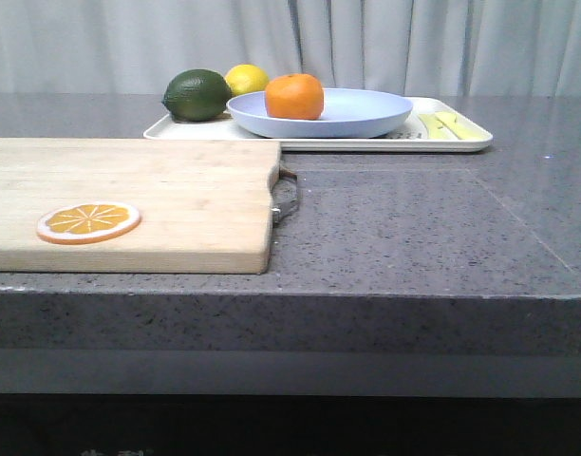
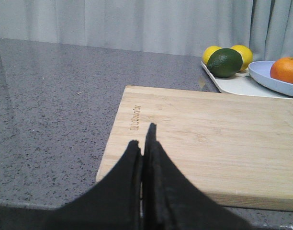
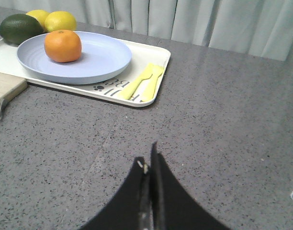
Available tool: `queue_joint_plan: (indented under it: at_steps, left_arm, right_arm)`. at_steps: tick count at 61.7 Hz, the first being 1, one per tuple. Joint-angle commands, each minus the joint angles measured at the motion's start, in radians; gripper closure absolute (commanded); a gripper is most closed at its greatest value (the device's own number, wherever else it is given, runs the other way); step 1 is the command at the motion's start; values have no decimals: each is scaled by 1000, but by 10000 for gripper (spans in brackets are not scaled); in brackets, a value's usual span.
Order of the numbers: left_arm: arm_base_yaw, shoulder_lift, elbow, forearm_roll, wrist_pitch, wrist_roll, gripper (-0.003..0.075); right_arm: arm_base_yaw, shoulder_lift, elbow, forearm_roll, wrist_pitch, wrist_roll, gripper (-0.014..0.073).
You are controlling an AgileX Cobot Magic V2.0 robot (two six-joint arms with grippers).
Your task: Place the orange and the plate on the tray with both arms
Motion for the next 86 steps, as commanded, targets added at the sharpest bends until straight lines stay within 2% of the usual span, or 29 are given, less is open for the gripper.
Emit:
queue_joint_plan:
  at_steps: [1,34,46,54,67,86]
  left_arm:
    - [3,-20,5,-11,-91,-8,738]
    - [3,-20,5,-11,-91,-8,738]
    - [3,-20,5,-11,-91,-8,738]
    - [3,-20,5,-11,-91,-8,738]
    - [3,-20,5,-11,-91,-8,738]
    - [3,-20,5,-11,-91,-8,738]
  right_arm:
    - [-2,4,-26,-3,-76,-10,706]
    - [-2,4,-23,-3,-81,-10,706]
    - [-3,-11,78,-4,-247,-10,706]
    - [-24,-111,197,-4,-309,-6,706]
    - [-97,-300,355,-4,-244,53,706]
    - [-122,-493,404,-4,-128,88,706]
